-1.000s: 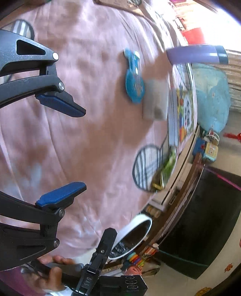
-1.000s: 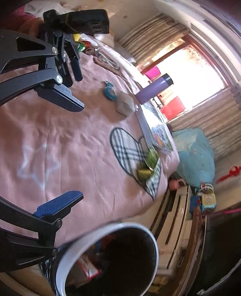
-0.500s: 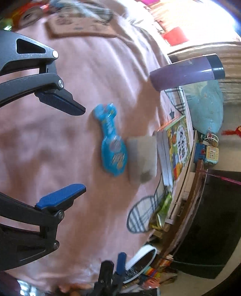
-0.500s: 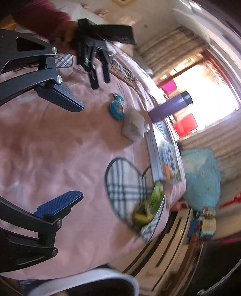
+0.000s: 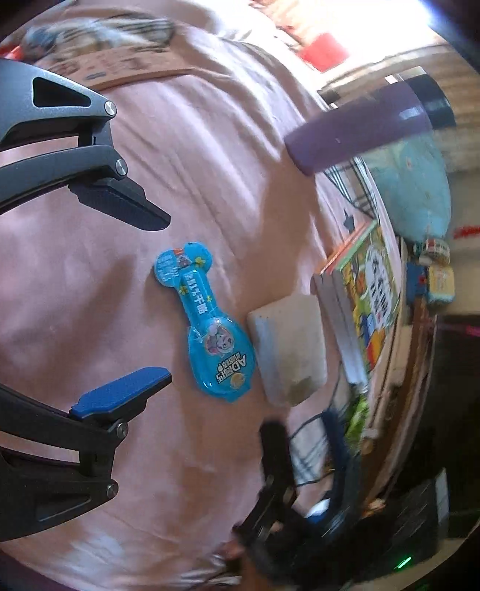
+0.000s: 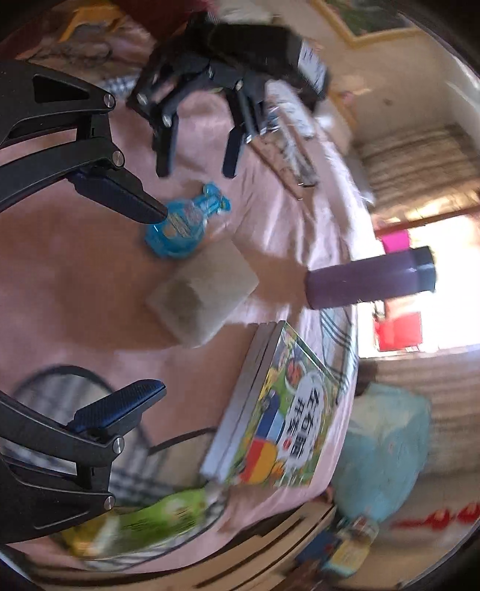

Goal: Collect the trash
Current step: 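Grasp the blue AD candy pack with the left tool while the right grasps the white foam block, then carry the blue candy pack and foam block over the bin opening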

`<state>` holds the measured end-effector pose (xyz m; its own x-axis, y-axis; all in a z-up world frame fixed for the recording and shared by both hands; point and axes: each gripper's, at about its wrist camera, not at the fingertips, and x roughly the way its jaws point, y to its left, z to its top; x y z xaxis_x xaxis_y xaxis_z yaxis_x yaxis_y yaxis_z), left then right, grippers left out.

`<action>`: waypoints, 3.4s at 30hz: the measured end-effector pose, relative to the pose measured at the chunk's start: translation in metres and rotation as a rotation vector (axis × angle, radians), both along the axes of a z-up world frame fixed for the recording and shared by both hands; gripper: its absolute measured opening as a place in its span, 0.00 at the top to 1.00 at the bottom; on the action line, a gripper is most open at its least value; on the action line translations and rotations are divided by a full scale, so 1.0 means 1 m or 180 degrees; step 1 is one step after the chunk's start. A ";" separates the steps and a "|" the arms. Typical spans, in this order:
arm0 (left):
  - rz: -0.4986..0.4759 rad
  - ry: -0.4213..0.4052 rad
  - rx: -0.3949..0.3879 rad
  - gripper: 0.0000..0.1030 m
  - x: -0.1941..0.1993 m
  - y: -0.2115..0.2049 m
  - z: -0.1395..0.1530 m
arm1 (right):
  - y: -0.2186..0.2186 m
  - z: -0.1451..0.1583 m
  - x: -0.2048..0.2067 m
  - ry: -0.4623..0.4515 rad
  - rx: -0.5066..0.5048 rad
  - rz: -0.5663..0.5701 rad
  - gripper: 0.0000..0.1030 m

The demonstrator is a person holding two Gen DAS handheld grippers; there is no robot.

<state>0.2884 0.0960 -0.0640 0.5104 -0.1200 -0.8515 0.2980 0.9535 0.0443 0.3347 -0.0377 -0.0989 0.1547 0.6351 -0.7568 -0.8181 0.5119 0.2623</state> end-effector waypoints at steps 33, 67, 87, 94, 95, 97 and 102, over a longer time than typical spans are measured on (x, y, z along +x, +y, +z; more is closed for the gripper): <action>-0.0012 0.0551 -0.0685 0.72 -0.016 -0.075 -0.018 | -0.164 0.004 -0.073 0.0778 0.0102 -0.1340 0.50; 0.0532 -0.0038 -0.0970 0.60 -0.036 -0.092 -0.030 | -0.154 -0.004 -0.094 0.0022 -0.0120 -0.1604 0.43; 0.0406 -0.0187 -0.0921 0.60 -0.090 -0.179 0.003 | -0.209 0.019 -0.147 0.0064 0.0071 -0.2002 0.43; 0.0246 -0.0163 -0.0811 0.60 -0.095 -0.216 0.012 | -0.246 0.031 -0.157 0.0047 0.0262 -0.2193 0.43; 0.0222 -0.0168 -0.0793 0.60 -0.095 -0.222 0.013 | -0.252 0.034 -0.157 0.0026 0.0280 -0.2238 0.43; 0.0164 -0.0180 -0.0768 0.60 -0.094 -0.232 0.017 | -0.262 0.038 -0.157 0.0018 0.0360 -0.2300 0.43; 0.0015 -0.0194 -0.0716 0.60 -0.090 -0.257 0.025 | -0.289 0.046 -0.152 -0.0002 0.0458 -0.2479 0.43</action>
<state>0.1986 -0.1606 -0.0389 0.5610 -0.3008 -0.7712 0.2967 0.9428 -0.1519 0.1824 -0.3269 -0.0531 0.5954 0.4355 -0.6751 -0.2386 0.8983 0.3690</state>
